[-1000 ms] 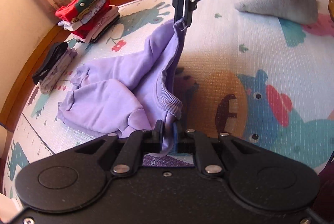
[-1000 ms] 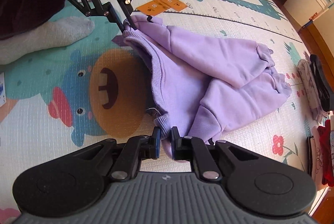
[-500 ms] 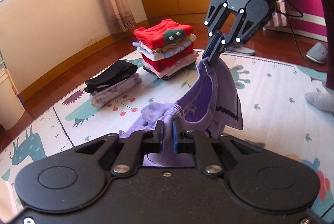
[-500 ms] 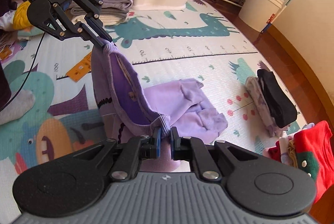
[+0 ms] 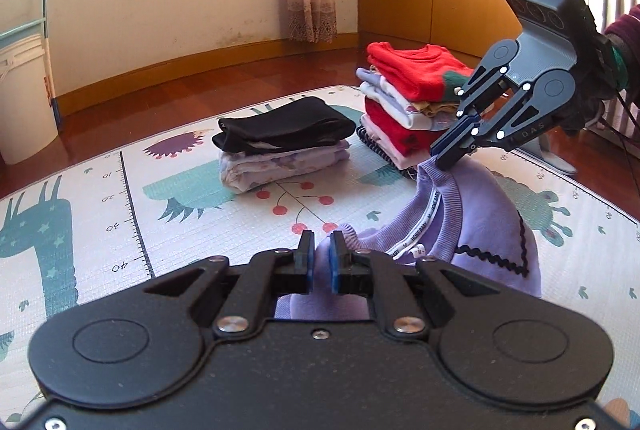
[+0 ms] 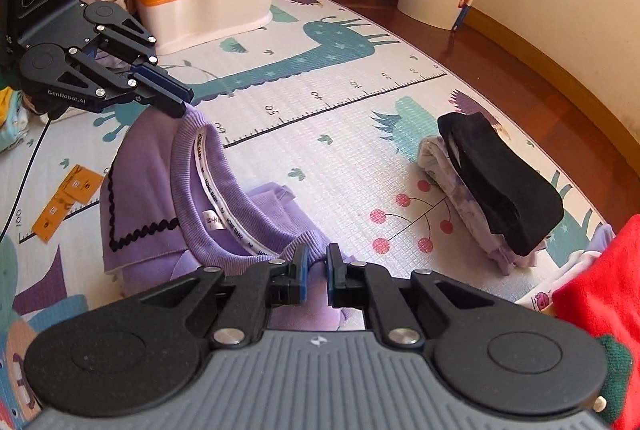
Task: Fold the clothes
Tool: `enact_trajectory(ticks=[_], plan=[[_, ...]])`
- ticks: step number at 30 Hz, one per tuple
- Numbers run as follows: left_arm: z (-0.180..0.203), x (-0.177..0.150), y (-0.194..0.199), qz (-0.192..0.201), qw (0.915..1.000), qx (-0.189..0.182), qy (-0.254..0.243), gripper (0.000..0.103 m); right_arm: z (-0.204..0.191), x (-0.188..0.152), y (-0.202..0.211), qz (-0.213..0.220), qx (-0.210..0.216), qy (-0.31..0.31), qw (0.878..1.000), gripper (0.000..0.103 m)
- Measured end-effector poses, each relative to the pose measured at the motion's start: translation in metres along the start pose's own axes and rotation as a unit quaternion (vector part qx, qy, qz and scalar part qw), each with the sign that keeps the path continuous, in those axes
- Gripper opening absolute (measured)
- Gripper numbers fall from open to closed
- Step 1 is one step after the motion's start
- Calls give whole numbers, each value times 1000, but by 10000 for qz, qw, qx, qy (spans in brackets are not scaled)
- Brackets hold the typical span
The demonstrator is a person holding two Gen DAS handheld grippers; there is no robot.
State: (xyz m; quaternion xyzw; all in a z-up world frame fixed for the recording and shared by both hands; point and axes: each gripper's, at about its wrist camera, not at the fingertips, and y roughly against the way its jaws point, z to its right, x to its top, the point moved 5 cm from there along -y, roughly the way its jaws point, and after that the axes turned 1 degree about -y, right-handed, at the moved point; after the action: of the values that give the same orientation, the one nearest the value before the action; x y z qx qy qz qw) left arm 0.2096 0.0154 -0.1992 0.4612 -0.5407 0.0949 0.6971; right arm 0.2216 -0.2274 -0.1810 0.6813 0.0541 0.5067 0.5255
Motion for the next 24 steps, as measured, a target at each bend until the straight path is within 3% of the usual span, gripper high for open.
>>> enact_trajectory(ticks=[10,11,12,17,22,24], plan=[[-30,-4,-60,-439,9989,18,165,5,37,-6,-61,-139,-54,-390,9991,10],[-32,-6,-65,-474,9987,24,193,4,41,-8,-67,-166,-71,-441,9989,9],[-34,-8,-70,-504,9985,29,222,4,44,-10,-72,-190,-101,-501,9985,2],[-42,-19,-91,-608,9974,81,390,0,65,-18,-89,-178,-215,-886,9957,2],[-54,-30,-98,-716,9934,211,870,0,73,-29,-98,-236,-112,-1358,9904,2],[-62,-33,-83,-567,9884,145,1401,8,78,-37,-96,-255,178,-1905,9812,11]])
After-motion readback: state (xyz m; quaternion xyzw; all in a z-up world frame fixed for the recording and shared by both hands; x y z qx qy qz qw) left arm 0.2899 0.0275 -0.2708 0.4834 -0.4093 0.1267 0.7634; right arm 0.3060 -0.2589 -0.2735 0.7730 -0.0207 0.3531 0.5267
